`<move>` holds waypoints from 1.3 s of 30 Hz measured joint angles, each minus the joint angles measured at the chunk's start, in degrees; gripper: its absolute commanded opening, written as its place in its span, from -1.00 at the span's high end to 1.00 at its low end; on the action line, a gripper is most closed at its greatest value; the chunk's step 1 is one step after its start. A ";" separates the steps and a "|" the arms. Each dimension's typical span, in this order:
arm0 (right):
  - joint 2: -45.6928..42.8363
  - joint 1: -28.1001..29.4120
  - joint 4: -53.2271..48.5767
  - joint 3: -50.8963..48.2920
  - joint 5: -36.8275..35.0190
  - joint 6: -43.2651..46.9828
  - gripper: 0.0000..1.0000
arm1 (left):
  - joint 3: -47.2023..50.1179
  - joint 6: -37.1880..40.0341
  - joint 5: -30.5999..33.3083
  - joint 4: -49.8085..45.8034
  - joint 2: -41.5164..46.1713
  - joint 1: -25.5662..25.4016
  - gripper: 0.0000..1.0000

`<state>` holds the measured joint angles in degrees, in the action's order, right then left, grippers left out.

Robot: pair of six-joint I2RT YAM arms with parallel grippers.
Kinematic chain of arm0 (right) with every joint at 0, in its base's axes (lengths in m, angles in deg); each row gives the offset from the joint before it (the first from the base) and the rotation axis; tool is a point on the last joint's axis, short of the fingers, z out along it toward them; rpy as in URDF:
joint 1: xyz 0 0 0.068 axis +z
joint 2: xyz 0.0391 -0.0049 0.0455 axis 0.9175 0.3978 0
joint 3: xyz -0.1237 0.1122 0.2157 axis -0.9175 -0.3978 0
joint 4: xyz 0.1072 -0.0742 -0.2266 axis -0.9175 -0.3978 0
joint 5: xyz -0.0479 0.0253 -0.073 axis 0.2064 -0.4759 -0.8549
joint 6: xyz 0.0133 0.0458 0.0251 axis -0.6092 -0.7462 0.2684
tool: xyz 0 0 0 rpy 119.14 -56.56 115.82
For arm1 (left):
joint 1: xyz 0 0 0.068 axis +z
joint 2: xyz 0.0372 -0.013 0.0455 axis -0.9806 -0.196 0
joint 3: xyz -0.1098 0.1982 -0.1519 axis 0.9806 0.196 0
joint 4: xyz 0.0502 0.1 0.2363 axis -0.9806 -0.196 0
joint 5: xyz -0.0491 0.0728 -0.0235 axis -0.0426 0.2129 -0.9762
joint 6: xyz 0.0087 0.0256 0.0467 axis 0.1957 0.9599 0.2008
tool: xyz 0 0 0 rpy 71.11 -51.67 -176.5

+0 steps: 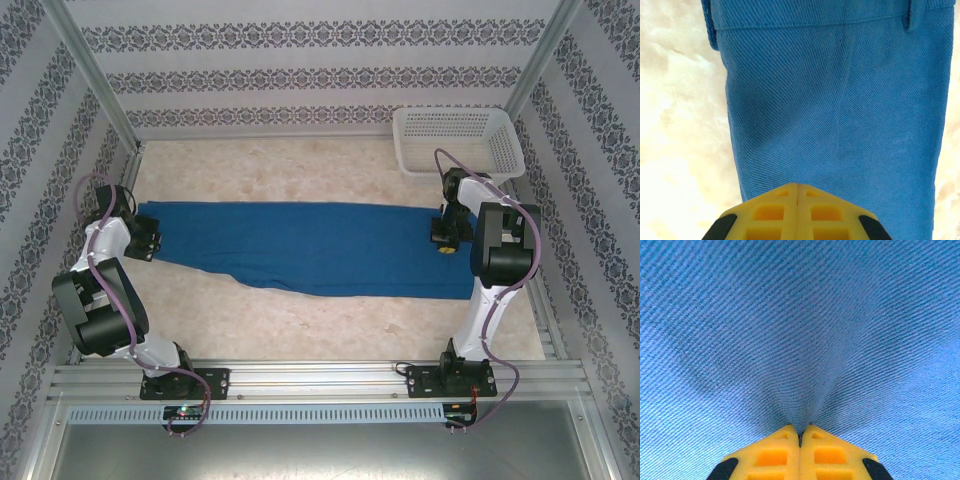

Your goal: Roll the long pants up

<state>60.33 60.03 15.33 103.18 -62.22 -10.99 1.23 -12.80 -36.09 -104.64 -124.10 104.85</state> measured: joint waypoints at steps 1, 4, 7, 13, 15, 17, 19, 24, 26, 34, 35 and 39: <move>-0.04 -0.07 -0.11 0.04 0.07 -0.22 1.00 | 0.00 0.00 -0.07 0.00 0.00 0.09 1.00; -0.42 -0.28 -1.18 0.90 0.72 -0.57 1.00 | 0.00 0.00 -0.20 0.00 0.00 0.22 1.00; -1.75 -0.48 -3.08 2.54 1.53 -0.76 1.00 | 0.00 0.00 -0.42 0.00 0.00 0.22 1.00; -6.32 -0.46 -5.75 6.49 3.04 -0.85 1.00 | 0.46 -0.02 -1.07 0.04 0.04 0.22 1.00; -7.63 -0.46 -6.38 7.17 3.50 -0.85 1.00 | 0.70 -0.02 -1.09 0.04 0.07 0.22 1.00; -8.66 -0.46 -7.04 7.56 4.04 -0.85 1.00 | 0.83 -0.02 -1.25 0.04 0.09 0.22 1.00; -9.18 -0.46 -7.58 7.82 4.35 -0.83 1.00 | 0.90 -0.04 -1.31 0.04 0.11 0.22 1.00; -9.35 -0.70 -10.01 9.77 4.63 -0.83 1.00 | 1.77 -0.22 -2.25 0.48 0.44 0.22 1.00; -9.35 -1.75 -11.15 11.45 5.46 -0.81 1.00 | 2.05 -0.26 -2.47 0.61 0.76 0.22 1.00; -9.38 -8.70 -15.58 18.51 5.09 -0.63 1.00 | 2.64 -1.01 -2.78 1.38 1.60 0.22 1.00; -9.40 -9.20 -16.22 19.37 4.52 -0.61 1.00 | 2.64 -1.11 -2.78 1.40 1.60 0.22 1.00; -9.77 -9.77 -18.47 22.12 3.04 -0.61 1.00 | 2.64 -1.29 -2.80 1.40 1.60 0.22 1.00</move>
<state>50.56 50.26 -3.14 125.30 -59.19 -11.60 3.87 -14.09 -38.89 -103.24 -122.50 105.07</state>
